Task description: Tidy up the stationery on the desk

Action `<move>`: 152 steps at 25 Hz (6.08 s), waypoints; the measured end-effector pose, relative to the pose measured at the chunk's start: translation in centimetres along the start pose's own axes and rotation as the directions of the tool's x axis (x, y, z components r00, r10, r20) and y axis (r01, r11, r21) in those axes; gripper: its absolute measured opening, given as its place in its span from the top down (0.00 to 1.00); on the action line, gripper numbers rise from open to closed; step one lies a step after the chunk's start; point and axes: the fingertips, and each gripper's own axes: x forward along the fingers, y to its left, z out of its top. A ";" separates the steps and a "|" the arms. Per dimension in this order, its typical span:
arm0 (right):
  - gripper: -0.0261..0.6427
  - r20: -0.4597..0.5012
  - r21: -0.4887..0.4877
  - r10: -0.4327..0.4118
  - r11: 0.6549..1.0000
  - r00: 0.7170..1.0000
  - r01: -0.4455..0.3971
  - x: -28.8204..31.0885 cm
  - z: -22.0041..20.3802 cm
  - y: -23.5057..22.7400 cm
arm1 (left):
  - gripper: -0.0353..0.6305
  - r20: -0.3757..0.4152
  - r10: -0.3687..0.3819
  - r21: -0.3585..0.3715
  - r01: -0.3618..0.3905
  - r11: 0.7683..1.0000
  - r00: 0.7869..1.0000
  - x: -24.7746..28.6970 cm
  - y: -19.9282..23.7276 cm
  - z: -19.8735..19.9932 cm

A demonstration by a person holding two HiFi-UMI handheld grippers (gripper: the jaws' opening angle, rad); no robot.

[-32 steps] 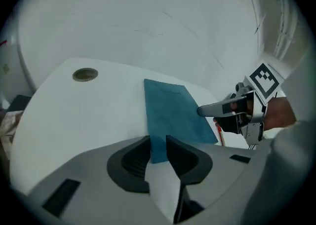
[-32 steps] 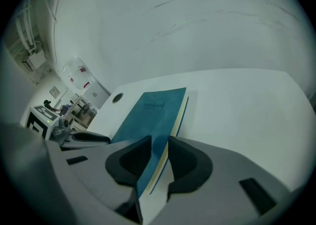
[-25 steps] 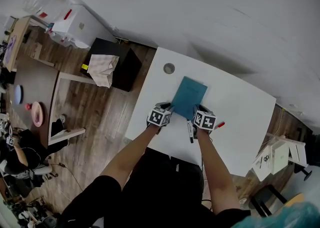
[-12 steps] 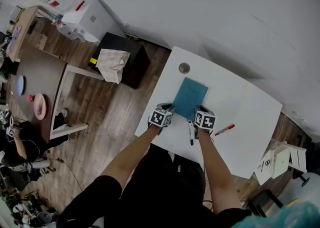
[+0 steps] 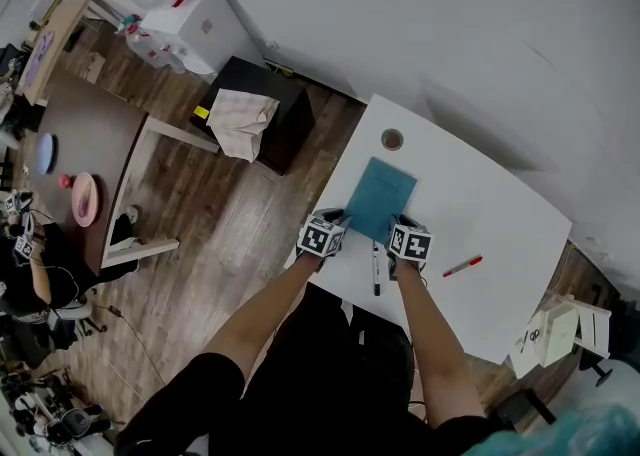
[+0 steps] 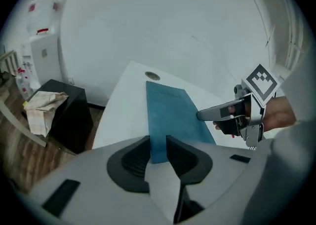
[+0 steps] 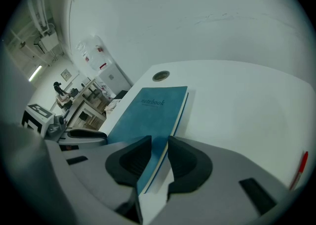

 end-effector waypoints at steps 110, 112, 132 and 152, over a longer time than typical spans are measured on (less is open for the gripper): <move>0.83 0.095 -0.139 0.277 0.955 0.956 -0.263 -13.6 -19.3 15.9 | 0.93 0.154 0.126 -0.079 -0.115 0.990 0.980 -19.6 -5.4 -16.9; 0.83 0.086 -0.162 0.264 0.955 0.961 -0.248 -13.1 -18.9 16.4 | 0.93 0.152 0.120 -0.056 -0.112 0.992 0.981 -19.4 -5.1 -16.4; 0.82 0.078 -0.018 0.012 1.000 0.997 -0.010 -8.4 -17.5 17.7 | 0.92 -0.052 -0.190 0.580 0.185 0.793 0.980 -16.0 -3.6 -10.8; 0.84 -0.103 -0.307 -0.044 0.952 0.994 0.010 -1.9 -19.3 17.9 | 0.92 -0.204 -0.267 0.340 0.324 0.883 0.942 -14.1 0.1 -11.4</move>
